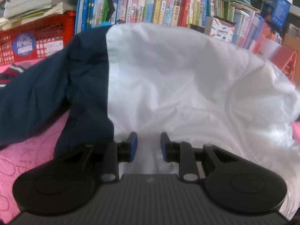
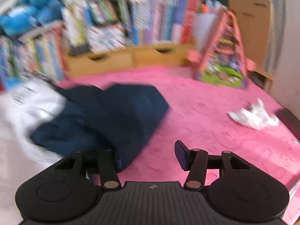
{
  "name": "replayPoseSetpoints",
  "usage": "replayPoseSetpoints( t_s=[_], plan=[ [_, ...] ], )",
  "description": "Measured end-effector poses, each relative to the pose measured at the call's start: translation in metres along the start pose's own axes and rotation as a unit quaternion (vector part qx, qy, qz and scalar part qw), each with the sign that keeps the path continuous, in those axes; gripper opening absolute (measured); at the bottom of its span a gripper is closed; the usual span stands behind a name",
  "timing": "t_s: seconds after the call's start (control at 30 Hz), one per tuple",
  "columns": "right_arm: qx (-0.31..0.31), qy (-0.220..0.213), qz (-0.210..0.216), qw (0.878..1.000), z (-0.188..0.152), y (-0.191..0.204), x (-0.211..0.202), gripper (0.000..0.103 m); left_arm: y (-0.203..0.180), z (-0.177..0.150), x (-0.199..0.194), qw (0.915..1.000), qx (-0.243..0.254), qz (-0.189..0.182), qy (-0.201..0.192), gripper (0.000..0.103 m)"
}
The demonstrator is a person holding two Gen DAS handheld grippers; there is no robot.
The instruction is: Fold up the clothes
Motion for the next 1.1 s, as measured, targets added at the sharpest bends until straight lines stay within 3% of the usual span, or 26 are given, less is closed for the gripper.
replayPoseSetpoints(
  t_s=[0.17, 0.27, 0.33, 0.43, 0.57, 0.6, 0.63, 0.67, 0.8, 0.93, 1.03, 1.1],
  plan=[
    [-0.043, -0.061, 0.167, 0.983, 0.041, 0.031, -0.054, 0.076, -0.009, -0.005, -0.002, 0.9997, 0.022, 0.012, -0.005, 0.036],
    [-0.081, -0.097, 0.109, 0.986, 0.077, 0.06, -0.038, 0.08, -0.011, -0.004, -0.002, 0.9994, 0.03, 0.017, -0.003, 0.039],
    [-0.103, -0.062, 0.053, 0.991, 0.091, 0.083, 0.013, 0.079, -0.01, -0.003, -0.002, 0.9994, 0.031, 0.017, -0.003, 0.04],
    [-0.132, -0.004, -0.023, 0.991, 0.11, 0.116, 0.09, 0.07, -0.008, -0.003, -0.001, 0.9995, 0.027, 0.015, -0.004, 0.04],
    [-0.128, 0.082, -0.022, 0.988, 0.091, 0.132, 0.16, 0.068, -0.008, -0.004, -0.001, 0.9996, 0.023, 0.015, -0.004, 0.04],
    [-0.119, 0.08, -0.014, 0.99, 0.089, 0.13, 0.162, 0.063, -0.009, -0.004, 0.0, 0.9996, 0.024, 0.016, -0.004, 0.04],
    [-0.11, 0.075, -0.013, 0.991, 0.087, 0.126, 0.163, 0.031, -0.01, -0.003, 0.001, 0.9995, 0.025, 0.018, -0.004, 0.04],
    [-0.104, 0.06, -0.029, 0.992, 0.088, 0.121, 0.157, 0.005, -0.01, -0.004, 0.001, 0.9995, 0.026, 0.018, -0.004, 0.04],
    [-0.116, -0.053, -0.118, 0.985, 0.104, 0.095, 0.11, 0.006, -0.009, -0.005, 0.001, 0.9996, 0.022, 0.015, -0.005, 0.04],
    [-0.055, -0.157, -0.202, 0.965, 0.125, 0.02, 0.044, 0.006, -0.008, -0.005, 0.001, 0.9997, 0.019, 0.014, -0.005, 0.04],
    [0.017, -0.18, -0.242, 0.953, 0.128, -0.061, 0.009, 0.01, -0.01, -0.005, 0.001, 0.9995, 0.024, 0.02, -0.004, 0.04],
    [0.055, -0.153, -0.24, 0.957, 0.121, -0.109, 0.009, 0.028, -0.011, -0.006, 0.001, 0.9994, 0.026, 0.022, -0.004, 0.041]
  ],
)
Point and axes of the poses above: each gripper's, at about its wrist camera, not at the fingertips, and x roughly the way its jaws point, y to its left, z to its top, the point moved 1 cm from there along x, roughly the way its jaws point, and after that the axes turned 9 degrees about y, right-handed, at the moved point
